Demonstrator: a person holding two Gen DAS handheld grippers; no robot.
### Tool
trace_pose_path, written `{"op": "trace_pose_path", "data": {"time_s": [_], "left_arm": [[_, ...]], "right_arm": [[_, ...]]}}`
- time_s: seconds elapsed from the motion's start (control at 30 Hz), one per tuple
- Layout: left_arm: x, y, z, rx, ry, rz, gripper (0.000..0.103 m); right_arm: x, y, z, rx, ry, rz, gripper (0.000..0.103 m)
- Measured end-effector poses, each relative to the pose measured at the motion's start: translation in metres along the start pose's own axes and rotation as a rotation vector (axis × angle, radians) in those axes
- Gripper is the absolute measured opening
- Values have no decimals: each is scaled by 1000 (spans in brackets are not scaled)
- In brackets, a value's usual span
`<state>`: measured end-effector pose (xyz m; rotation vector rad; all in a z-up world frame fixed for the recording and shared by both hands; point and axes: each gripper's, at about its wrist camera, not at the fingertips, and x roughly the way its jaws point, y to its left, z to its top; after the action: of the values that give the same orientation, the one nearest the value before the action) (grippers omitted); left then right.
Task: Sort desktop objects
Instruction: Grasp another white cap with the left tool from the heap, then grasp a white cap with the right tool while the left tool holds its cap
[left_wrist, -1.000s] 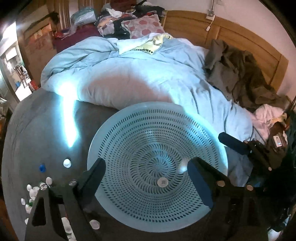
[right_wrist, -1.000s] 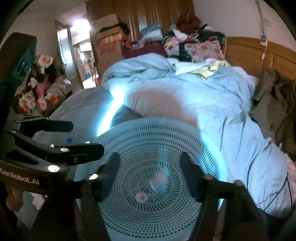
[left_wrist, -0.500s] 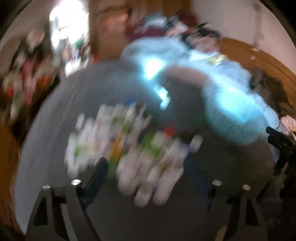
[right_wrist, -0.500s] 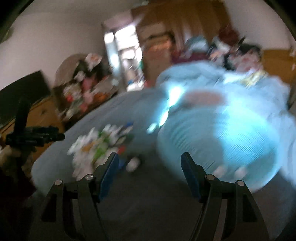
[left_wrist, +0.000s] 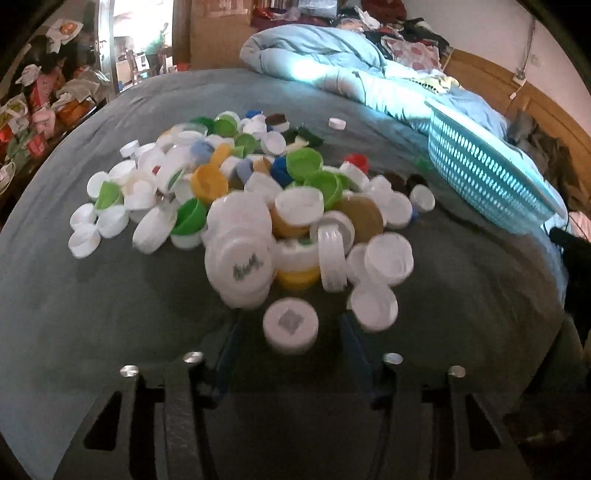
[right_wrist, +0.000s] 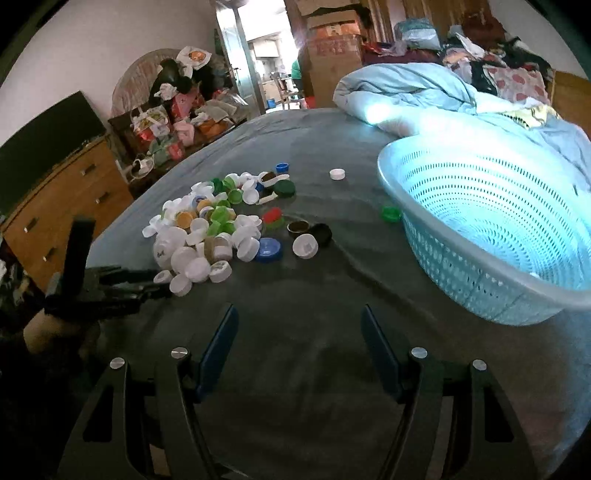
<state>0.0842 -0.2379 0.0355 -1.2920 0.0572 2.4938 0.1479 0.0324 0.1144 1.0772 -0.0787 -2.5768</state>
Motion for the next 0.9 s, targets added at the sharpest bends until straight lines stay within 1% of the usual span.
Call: {"op": "trace_pose_path", "data": {"time_s": [0.03,0.1,0.17,0.23,0.3,0.33,0.4,0.5,0.63,0.73,0.9], "left_arm": [[1,2,1,-4,-2,4,31],[-2,4,-1,-8,-13,4,31],[-9,3,-4,-7,-34,10,31],[-11,8,-7,-36,-42,9,31],[-11,14,-10,-63,-44,23,31],[-9,16,-11,-73,-39,17,31],[-8,19,-11,-78,-39,12,31],[-8,18,-11,-76,-38,11,31],[-7,21,-11,-85,-38,-1,31],[-5,22,-10,-89,-39,-6,31],[-3,24,-8,-108,-36,-15,31]], "right_arm": [[3,4,1,-4,2,0,55],[8,6,3,-4,11,21,35],[16,8,5,-17,21,31,27],[29,7,11,-15,25,27,27],[49,3,19,-2,36,26,27],[61,3,23,-10,47,14,27],[85,1,31,-12,61,-2,27],[114,0,41,-18,87,-2,27],[136,-1,47,-32,108,-36,28],[150,-3,46,-40,147,-60,27],[162,-4,44,-46,163,-76,28]]}}
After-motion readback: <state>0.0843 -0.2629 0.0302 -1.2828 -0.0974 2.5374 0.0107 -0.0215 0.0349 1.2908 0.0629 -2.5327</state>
